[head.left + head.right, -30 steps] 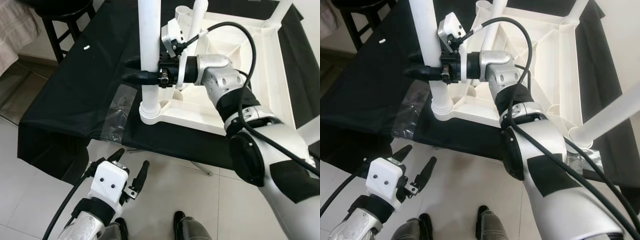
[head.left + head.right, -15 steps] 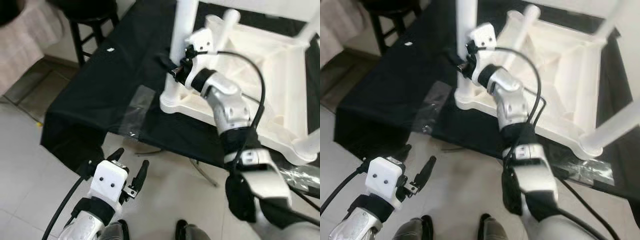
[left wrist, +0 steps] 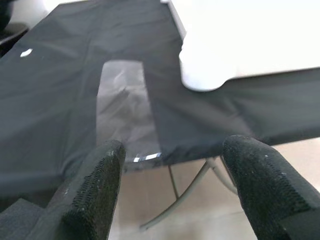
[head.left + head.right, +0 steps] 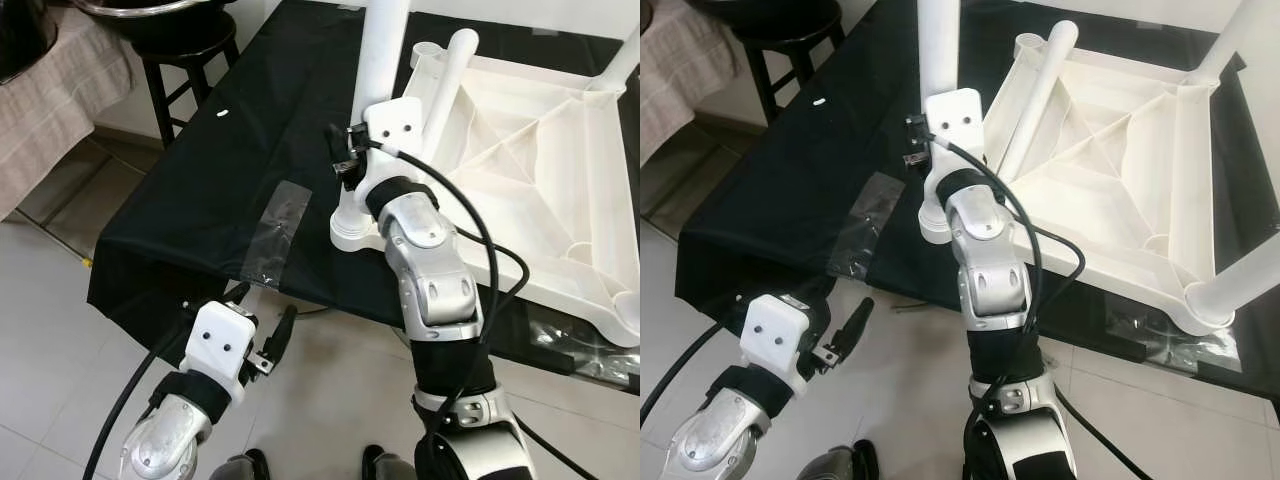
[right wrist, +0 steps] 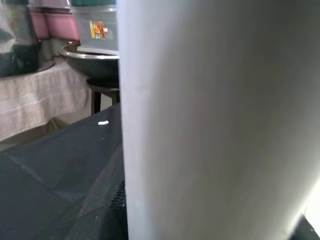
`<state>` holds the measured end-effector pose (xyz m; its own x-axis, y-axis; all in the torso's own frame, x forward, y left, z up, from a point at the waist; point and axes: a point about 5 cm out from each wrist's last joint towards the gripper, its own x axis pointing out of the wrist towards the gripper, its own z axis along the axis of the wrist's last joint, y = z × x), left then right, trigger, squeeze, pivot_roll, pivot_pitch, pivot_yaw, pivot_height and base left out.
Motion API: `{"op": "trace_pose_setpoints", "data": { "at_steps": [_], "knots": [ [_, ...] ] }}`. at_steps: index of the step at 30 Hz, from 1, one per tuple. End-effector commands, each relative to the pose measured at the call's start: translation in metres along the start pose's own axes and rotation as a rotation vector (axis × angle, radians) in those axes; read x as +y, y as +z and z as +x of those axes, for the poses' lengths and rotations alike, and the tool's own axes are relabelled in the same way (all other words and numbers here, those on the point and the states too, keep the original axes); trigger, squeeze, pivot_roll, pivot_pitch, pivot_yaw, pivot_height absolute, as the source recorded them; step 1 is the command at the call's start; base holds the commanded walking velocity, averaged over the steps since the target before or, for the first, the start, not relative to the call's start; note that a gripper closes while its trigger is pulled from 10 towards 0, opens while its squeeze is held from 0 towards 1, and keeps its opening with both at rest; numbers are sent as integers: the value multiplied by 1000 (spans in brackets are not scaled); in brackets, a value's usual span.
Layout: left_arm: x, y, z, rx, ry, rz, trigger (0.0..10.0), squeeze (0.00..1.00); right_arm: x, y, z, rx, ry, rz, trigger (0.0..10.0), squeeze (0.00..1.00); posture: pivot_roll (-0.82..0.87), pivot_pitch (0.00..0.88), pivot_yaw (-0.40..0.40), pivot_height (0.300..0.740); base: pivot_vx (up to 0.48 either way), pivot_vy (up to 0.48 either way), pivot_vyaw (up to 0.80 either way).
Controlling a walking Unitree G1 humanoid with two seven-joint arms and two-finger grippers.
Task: Building children table
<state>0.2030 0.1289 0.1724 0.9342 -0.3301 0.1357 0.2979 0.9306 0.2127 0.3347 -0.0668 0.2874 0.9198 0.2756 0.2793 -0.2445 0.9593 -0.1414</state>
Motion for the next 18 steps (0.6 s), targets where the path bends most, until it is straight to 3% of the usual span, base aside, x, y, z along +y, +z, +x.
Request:
{"op": "trace_pose_setpoints", "data": {
  "at_steps": [1,3,5,6,7,8,9,10,11,12,13,14,16,18],
  "knots": [
    [3,-6,-2,23,8,11,10000,0,40,-50,-32,164,75,220,10000,1000,51,197,-41,740,0,0,0],
    [4,-6,-1,21,11,11,10000,0,36,-45,-27,126,186,246,10000,1000,50,191,-44,740,0,0,0],
    [2,-6,1,16,9,11,10000,0,23,-36,-16,54,385,232,10000,1000,53,191,-50,740,0,0,0],
    [2,-6,1,16,9,11,10000,0,23,-36,-16,54,385,232,10000,1000,53,191,-50,740,0,0,0],
    [1,-6,1,13,10,10,10000,0,15,-33,-11,33,495,221,10000,1000,54,188,-57,740,0,0,0],
    [0,-6,1,11,9,8,10000,0,8,-30,-9,12,611,200,10000,663,54,189,-64,740,0,0,0],
    [0,-6,1,11,9,8,10000,0,8,-30,-9,12,611,200,10000,663,54,189,-64,740,0,0,0],
    [-1,-6,1,9,9,7,10000,0,2,-29,-7,4,697,168,10000,8,54,189,-64,740,0,0,0],
    [-1,-6,1,9,9,7,10000,0,2,-29,-7,4,697,168,10000,8,54,189,-64,740,0,0,0],
    [-2,-5,1,6,8,4,10000,0,-6,-29,-6,6,806,147,10000,0,61,194,-69,740,0,0,0],
    [-2,-5,1,6,8,4,10000,0,-6,-29,-6,6,806,147,10000,0,61,194,-69,740,0,0,0],
    [-4,-4,-1,4,6,2,10000,0,-16,-31,-1,15,880,130,10000,0,71,206,-71,740,0,0,0],
    [-4,-4,-1,4,6,2,10000,0,-16,-31,-1,15,880,130,10000,0,71,206,-71,740,0,0,0],
    [-7,-1,-9,8,5,-3,10000,0,-37,-29,20,28,844,76,10000,0,103,232,-72,740,0,0,0]
  ]
}}
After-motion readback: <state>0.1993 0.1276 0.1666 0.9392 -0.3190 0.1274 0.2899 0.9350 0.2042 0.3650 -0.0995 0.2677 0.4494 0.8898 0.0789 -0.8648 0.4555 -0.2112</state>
